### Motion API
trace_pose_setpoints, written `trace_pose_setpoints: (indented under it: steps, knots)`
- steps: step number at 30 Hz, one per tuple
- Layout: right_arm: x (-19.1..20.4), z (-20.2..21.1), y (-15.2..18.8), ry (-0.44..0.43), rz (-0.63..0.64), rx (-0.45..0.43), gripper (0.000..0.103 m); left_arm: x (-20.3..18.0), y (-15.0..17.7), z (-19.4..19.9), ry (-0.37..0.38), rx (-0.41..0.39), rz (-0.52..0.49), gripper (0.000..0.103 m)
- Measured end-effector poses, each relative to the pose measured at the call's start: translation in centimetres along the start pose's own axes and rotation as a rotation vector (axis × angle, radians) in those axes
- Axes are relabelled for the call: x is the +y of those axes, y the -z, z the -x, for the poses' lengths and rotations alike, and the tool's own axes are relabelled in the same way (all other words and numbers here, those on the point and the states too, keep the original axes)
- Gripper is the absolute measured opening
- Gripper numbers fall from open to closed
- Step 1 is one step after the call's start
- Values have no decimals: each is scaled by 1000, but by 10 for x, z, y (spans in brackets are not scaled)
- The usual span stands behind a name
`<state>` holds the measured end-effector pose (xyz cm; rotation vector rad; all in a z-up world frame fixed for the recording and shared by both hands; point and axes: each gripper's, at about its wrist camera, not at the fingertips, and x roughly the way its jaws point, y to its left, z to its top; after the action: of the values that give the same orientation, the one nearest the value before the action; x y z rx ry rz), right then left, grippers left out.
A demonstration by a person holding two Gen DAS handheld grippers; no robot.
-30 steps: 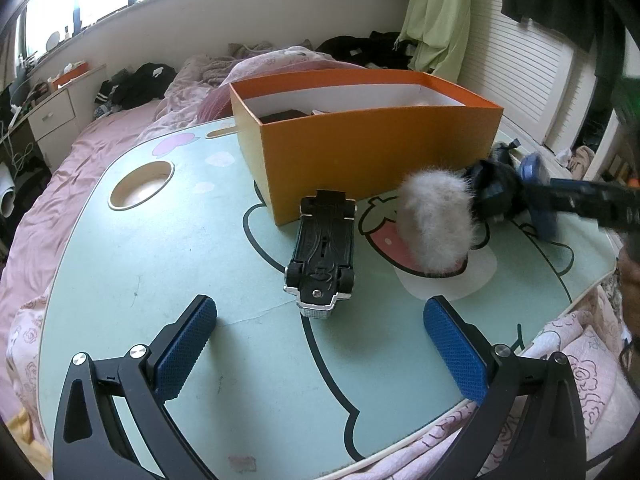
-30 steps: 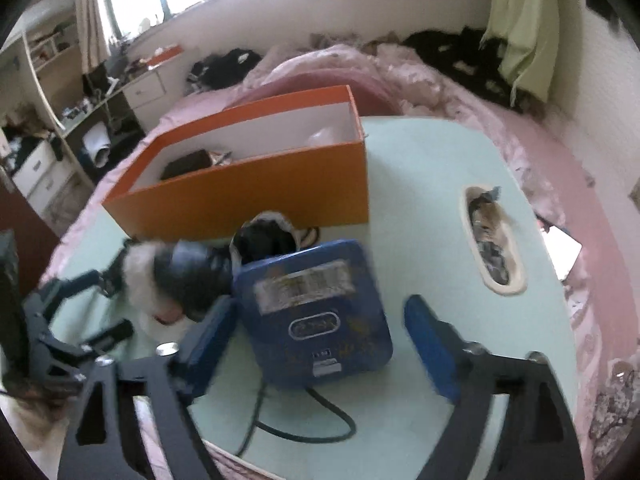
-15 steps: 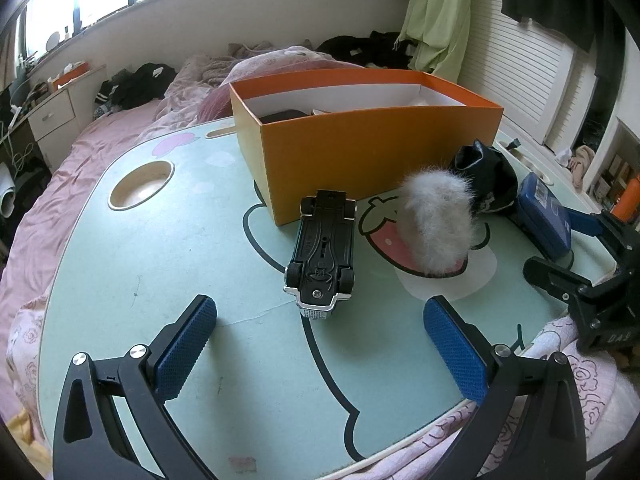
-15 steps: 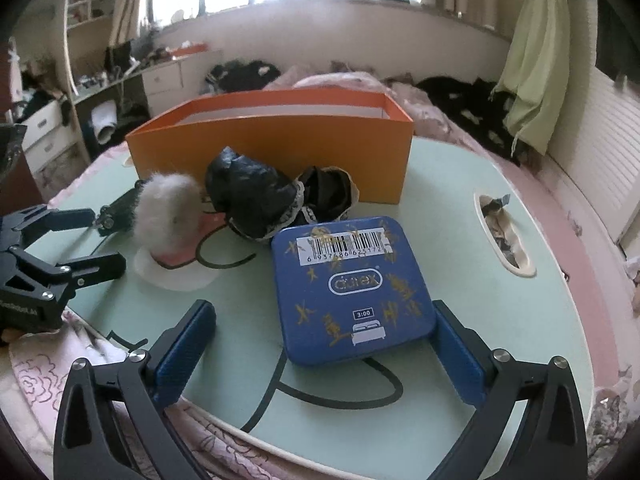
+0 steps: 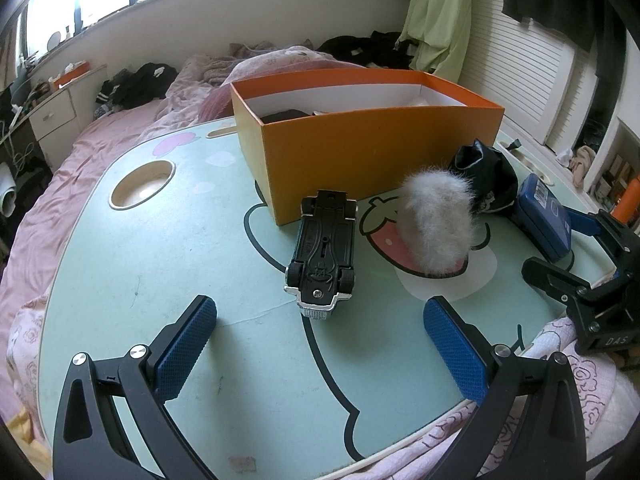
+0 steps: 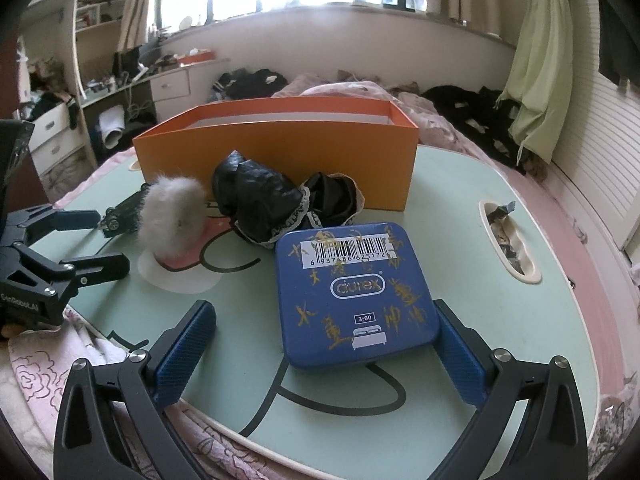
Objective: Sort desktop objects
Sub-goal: 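Reach into the box and grasp the silver cone with the left gripper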
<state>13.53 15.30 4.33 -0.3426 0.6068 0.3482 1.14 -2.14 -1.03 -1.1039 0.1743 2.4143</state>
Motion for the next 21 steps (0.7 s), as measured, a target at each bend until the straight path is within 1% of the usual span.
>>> trace_pose_setpoints:
  steps: [3, 5, 7, 8, 10, 11, 12, 13, 14, 15, 16, 17, 18, 20, 21]
  knots:
    - [1, 1, 0, 3, -1, 0, 103, 1, 0, 3, -18, -2, 9, 102]
    - [1, 0, 0, 5, -2, 0, 103, 2, -1, 14, -22, -16, 8, 96]
    - [1, 0, 0, 5, -3, 0, 103, 4, -10, 33, 0, -52, -6, 87]
    - [1, 1, 0, 6, -3, 0, 103, 5, -17, 43, 4, -75, -14, 84]
    - [4, 1, -1, 7, -3, 0, 103, 6, -38, 62, 2, -136, -27, 68]
    - [5, 1, -1, 8, -3, 0, 103, 6, -54, 71, 7, -162, -34, 67]
    - [5, 0, -1, 9, -4, 0, 103, 6, -70, 75, 21, -170, -39, 67]
    - [6, 0, -1, 9, -5, 0, 103, 6, -87, 74, 42, -163, -42, 56]
    - [7, 1, -1, 10, -5, -1, 103, 6, -105, 68, 74, -141, -42, 49]
    - [7, 1, -1, 12, -5, -1, 103, 5, -122, 59, 95, -101, -32, 40]
    - [7, 1, -1, 12, -5, -1, 103, 4, -139, 44, 117, -46, -28, 35]
    - [7, 1, -1, 13, -6, -1, 103, 2, -154, 26, 132, 16, -29, 32]
    - [7, 1, -1, 14, -7, -1, 103, -2, -169, 4, 132, 82, -30, 27]
    - [7, 1, -1, 15, -8, -1, 103, -10, -182, -29, 115, 176, -35, 27]
    - [7, 2, -1, 16, -9, -1, 103, -16, -185, -44, 100, 211, -52, 27]
